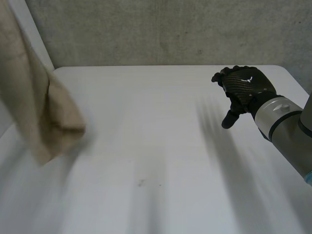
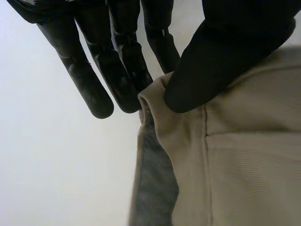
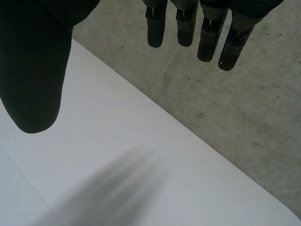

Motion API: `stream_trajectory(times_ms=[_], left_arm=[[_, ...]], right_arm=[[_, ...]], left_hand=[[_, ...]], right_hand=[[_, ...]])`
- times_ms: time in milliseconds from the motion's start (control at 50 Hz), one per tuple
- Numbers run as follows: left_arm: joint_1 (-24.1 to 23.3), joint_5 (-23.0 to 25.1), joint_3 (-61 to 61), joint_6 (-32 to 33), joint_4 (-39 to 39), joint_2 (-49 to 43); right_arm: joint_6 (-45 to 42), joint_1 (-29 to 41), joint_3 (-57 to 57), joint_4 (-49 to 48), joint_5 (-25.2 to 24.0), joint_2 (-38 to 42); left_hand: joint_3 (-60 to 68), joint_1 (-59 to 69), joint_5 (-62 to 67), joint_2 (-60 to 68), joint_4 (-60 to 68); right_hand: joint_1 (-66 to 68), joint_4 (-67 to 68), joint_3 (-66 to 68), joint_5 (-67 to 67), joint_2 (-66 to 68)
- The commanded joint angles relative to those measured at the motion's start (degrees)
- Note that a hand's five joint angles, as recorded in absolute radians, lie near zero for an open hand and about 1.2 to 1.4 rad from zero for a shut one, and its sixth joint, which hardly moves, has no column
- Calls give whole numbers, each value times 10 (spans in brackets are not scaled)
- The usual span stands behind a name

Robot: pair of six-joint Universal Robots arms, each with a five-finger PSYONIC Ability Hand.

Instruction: Fold the shorts.

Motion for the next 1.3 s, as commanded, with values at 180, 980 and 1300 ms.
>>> stream_trajectory(times_ms=[180, 980, 1300], left_arm=[[-230, 92, -84, -66, -6, -166], [-250, 163, -157, -114, -142, -235], [-197, 23, -261, -124, -385, -118]], right_arm=[[0, -2, -3, 0, 0, -10], [-237, -63, 7, 47, -105, -25], [-390, -61, 59, 28, -276, 145]], left_hand=[[120, 174, 138, 116, 111], [-578, -523, -559, -582, -587], [-551, -497, -533, -555, -560]], right_hand=[[-18, -34, -23, -38, -27], [-18, -34, -23, -38, -27], [27, 10, 22, 7, 18]])
